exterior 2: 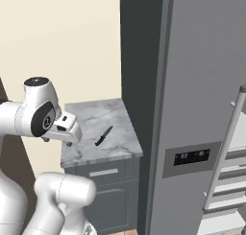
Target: Retrieve the butter from the fridge and place it on a plate on the dining table. Then retrieve the butter knife by the fridge and place it near the plate.
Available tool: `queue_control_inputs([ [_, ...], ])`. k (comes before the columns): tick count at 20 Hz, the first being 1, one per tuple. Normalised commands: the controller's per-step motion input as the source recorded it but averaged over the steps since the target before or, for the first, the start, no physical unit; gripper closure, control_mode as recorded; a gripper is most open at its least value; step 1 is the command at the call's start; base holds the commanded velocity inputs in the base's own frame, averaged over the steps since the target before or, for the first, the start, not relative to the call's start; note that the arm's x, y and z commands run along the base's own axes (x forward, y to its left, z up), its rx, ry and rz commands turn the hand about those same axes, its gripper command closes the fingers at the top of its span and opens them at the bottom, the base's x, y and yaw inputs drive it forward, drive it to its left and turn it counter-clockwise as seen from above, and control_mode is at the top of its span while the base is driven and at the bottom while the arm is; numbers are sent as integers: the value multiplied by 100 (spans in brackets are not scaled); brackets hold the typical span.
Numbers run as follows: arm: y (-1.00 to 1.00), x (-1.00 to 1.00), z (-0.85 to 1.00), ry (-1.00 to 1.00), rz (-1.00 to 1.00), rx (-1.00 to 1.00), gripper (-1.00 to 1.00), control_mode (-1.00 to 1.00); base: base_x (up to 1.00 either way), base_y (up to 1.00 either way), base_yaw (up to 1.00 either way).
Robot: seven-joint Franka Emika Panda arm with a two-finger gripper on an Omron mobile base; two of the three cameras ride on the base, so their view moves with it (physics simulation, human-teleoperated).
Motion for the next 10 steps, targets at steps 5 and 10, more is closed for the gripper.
queue_control_inputs([
  [5, 0, 21, -4, -4, -5, 0, -100, -100, 17, 0, -4],
  [10, -8, 63, -13, -14, -2, 0, -100, -100, 0, 0, 0],
])
